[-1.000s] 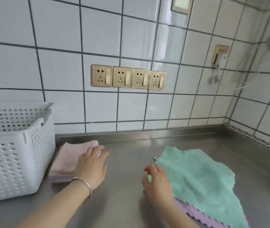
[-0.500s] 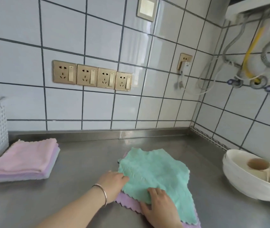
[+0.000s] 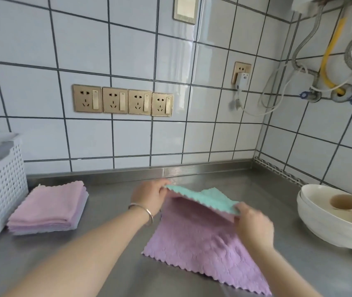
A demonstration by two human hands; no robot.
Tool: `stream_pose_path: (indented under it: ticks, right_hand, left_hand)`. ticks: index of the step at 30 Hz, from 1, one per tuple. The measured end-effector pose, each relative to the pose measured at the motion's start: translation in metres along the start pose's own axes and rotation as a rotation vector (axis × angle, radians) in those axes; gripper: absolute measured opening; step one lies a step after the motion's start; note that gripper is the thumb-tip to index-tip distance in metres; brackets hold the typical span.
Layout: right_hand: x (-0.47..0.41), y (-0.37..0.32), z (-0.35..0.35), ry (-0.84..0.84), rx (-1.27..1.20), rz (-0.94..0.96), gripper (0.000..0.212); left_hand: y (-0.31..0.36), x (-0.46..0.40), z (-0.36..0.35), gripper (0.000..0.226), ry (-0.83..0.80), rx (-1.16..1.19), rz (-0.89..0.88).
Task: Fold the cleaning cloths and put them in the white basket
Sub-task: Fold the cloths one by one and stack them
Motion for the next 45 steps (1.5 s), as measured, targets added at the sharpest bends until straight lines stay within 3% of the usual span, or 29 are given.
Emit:
stream_pose_path:
  ticks: [6, 12, 15, 20, 23, 27, 31, 35, 37, 39, 42, 45]
  right_hand:
    - [-0.043, 0.003, 0.115, 0.253, -0.508, -0.082, 0.023]
    - [-0.033, -0.051, 0.169, 0.152, -0.918, -0.014, 0.01]
    - [-0.013, -0.083, 0.161, 0.017, -1.024, -0.027, 0.022]
    - [0.011, -0.138, 0.107, -0.196, -1.038, -0.088, 0.03]
    - [0.023, -0.17, 0.095, -0.219, -1.059, -0.051, 0.028]
    - [0.046, -0.194, 0.097, -0.23, -1.21, -0.002, 0.048]
    - [0.098, -0.19, 0.083, -0.409, -1.279, 0.057, 0.031]
    - [0.169, -0.166, 0.041, -0.69, -1.158, 0.107, 0.032]
    - [0.198, -0.147, 0.015, -0.808, -1.016, 0.146, 0.032]
    - [0.22, -0.132, -0.002, -0.896, -0.898, 0.174, 0.033]
    - [0.237, -0.12, -0.01, -0.919, -0.816, 0.201, 0.039]
    - [0.242, -0.111, -0.014, -0.913, -0.769, 0.173, 0.047]
  left_hand:
    - [0.028, -0.029, 0.095, 0.021, 0.259, 0.243, 0.055]
    - [0.02, -0.01, 0.198, 0.028, 0.342, 0.309, 0.048]
    - [-0.013, 0.006, 0.224, 0.018, 0.273, 0.429, 0.072]
    - [-0.091, 0.04, 0.242, 0.028, 0.104, 0.274, 0.197]
    - [-0.122, 0.056, 0.275, 0.021, 0.115, 0.331, 0.247]
    - [-0.118, 0.093, 0.315, 0.026, 0.141, 0.479, 0.219]
    - [-0.118, 0.164, 0.312, 0.035, -0.015, 0.498, 0.199]
    - [-0.144, 0.256, 0.272, 0.083, -0.227, 0.518, 0.26]
    - [-0.158, 0.296, 0.248, 0.07, -0.358, 0.467, 0.279]
    - [-0.162, 0.328, 0.223, 0.027, -0.47, 0.506, 0.313]
    - [-0.165, 0.354, 0.206, 0.033, -0.498, 0.488, 0.322]
    - [-0.169, 0.355, 0.203, 0.061, -0.449, 0.442, 0.342]
Point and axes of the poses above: each hand's wrist, its own x-axis away from the middle knuckle, its own z-axis out of the back of the hand, y = z × x, the point moved 7 cm from there along -x, towards the middle knuckle, and after that the axes turned 3 degrees about -x, right-handed, at the moved point
